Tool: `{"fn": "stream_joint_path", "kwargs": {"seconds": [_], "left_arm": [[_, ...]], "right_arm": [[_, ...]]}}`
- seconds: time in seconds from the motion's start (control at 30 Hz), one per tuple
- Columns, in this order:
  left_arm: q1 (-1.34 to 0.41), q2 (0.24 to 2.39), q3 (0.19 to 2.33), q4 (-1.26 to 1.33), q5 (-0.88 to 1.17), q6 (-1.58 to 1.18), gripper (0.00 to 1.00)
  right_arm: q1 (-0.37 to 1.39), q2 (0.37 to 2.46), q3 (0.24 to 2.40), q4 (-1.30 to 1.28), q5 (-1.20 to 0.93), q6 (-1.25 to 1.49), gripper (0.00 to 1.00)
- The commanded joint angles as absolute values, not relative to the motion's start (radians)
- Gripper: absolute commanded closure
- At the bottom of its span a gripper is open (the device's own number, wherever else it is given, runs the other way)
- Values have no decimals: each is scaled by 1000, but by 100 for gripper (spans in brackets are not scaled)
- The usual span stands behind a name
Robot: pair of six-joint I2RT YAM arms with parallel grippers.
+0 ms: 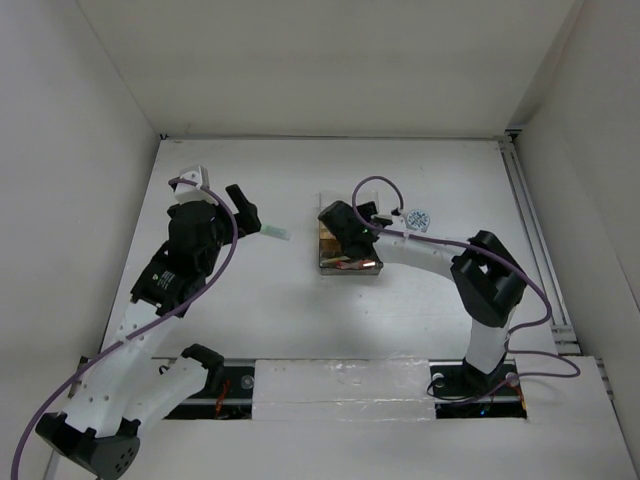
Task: Sort the stationery into containers
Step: Place the stationery into the container, then grab a piece of stationery with the left arm
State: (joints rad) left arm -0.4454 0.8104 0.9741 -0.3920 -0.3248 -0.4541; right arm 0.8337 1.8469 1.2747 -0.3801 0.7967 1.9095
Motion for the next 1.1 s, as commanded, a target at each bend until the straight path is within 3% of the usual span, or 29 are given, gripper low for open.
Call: {"fn": "stream_joint_path", "kwargs": {"seconds": [0.0,0.07,0.3,0.37,0.5,0.6,0.9,1.07], "left_arm": [[-445,807,962,-357,-319,-448,1],[-445,807,962,-357,-319,-448,1],[-445,816,962,-357,-337,-448,1],[-445,816,962,-371,-362,-459,1],[-445,816,962,-399,-435,-515,1],[-445,837,971,-423,-465,-551,1],[-445,989,989,-417,-249,-781,1],[-445,1103,999,-361,-175,-1059,1]], "right_arm": [[845,1830,1305,-411,859,1928,40],[857,1830,1305,-411,868,1918,29],[906,1750,1315,-350,958,1774,14],[925,1720,1330,-196,974,1540,14],[907,1732,1458,-169,881,1167,13],[894,1705,1526,-235,853,1076,13],[894,1353,1303,-166,824,767,13],[885,1168,1175,-166,856,690,13]]}}
